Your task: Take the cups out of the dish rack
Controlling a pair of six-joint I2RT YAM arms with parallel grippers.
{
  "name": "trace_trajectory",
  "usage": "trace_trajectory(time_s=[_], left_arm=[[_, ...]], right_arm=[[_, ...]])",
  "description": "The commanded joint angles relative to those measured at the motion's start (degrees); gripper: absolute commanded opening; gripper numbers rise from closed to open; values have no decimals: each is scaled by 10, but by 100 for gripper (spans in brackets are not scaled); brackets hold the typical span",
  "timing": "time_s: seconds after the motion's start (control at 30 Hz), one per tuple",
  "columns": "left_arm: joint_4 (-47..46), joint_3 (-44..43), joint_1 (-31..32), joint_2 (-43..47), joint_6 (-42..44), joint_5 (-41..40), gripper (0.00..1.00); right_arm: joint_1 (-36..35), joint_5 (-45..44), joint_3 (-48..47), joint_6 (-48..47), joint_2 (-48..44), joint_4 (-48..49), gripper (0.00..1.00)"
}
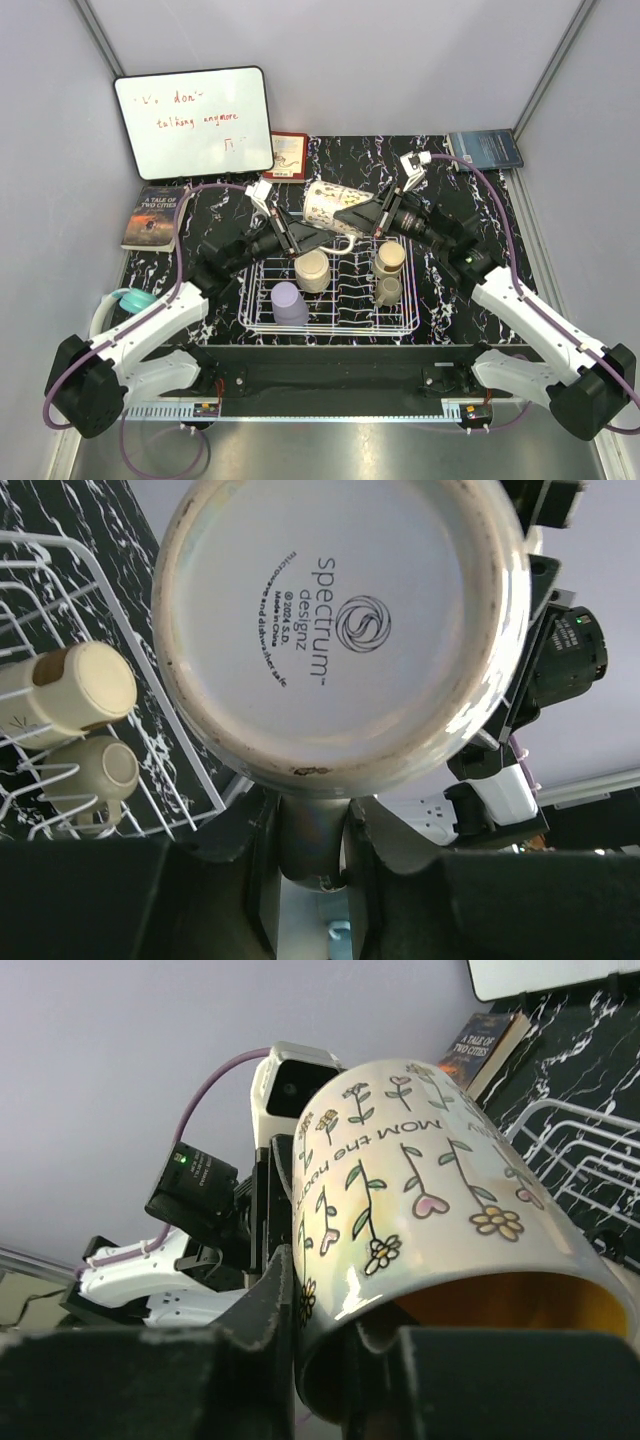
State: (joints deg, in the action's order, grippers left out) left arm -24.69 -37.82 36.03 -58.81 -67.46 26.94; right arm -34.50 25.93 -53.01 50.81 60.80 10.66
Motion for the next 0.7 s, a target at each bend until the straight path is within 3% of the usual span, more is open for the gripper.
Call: trace_trajectory(time_s=[0.0, 0.23, 0.37, 0.5, 0.63, 0.67], left_arm=[[-120, -9, 9, -14, 18, 45, 0], [-51, -31, 8, -27, 50, 40, 0], [22, -56, 7, -24, 87, 17, 13], [52, -62, 4, -23, 102, 6, 37], [71, -64, 3, -22, 102, -11, 95], [77, -66, 3, -21, 102, -17, 99]], right_arm=[[-2, -14, -29, -11, 13, 30, 1], [-2, -19, -41, -43, 4, -7, 0], [-2, -34, -59, -76, -14, -60, 0], [-1, -37, -68, -94, -28, -99, 0], [-2, -43, -67, -106, -49, -128, 0], [-1, -43, -69, -109, -52, -136, 0]])
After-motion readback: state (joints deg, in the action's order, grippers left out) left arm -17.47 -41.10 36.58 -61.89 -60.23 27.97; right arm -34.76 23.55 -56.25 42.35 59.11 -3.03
